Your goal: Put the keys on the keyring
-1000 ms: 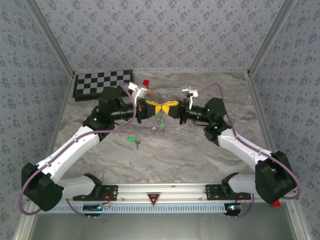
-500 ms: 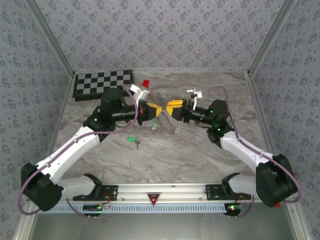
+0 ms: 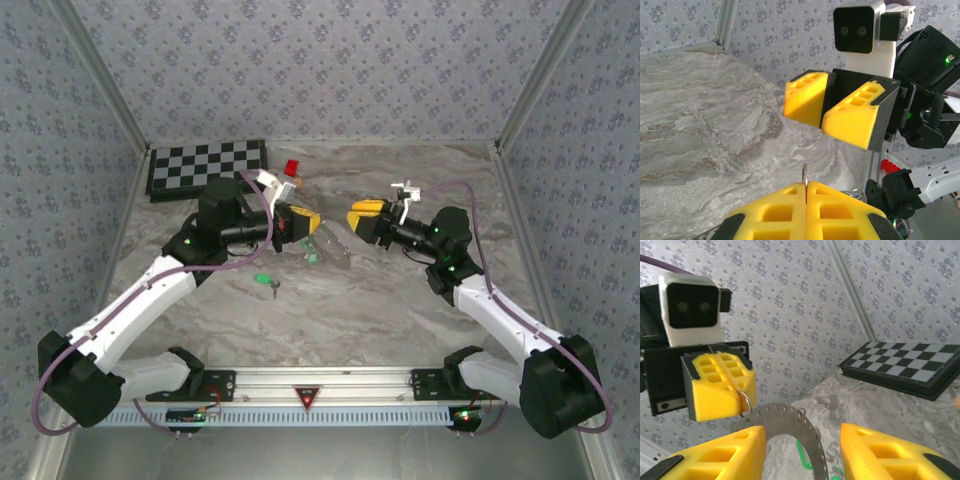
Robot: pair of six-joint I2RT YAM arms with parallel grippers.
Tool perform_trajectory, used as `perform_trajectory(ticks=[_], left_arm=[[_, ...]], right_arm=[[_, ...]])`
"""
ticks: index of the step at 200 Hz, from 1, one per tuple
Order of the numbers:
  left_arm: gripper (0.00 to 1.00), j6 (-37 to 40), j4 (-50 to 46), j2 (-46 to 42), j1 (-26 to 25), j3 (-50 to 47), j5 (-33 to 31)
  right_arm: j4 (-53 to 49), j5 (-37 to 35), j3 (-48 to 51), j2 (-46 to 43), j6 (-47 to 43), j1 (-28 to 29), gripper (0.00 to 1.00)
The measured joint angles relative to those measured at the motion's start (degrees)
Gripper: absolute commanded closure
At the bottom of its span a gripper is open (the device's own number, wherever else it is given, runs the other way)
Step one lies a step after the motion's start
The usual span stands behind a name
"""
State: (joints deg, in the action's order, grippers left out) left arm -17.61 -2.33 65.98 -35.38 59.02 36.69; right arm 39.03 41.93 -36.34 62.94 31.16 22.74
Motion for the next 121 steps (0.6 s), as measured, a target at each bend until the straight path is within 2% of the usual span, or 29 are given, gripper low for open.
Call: perform_trajectory(ticks=[37,67,121], left_arm=[[1.00,0.7,-2.5,-2.5,0.3,-0.1,-4.2],[1.00,2.1,-5.6,-6.7,1.3,-0.5,-9.4],[1.00,3.5,-12.8,-14.3,2.6,-0.8,-24.8]], right_arm=[[-4.7,-3.7,0.0,1.3,-3.5,0.3,0.56],[-8.5,-6.6,-0.6,6.6,-6.1,1.6,0.56],[-14.8,-10.4,-7.4,21.4,-8.6,7.7,0.58]])
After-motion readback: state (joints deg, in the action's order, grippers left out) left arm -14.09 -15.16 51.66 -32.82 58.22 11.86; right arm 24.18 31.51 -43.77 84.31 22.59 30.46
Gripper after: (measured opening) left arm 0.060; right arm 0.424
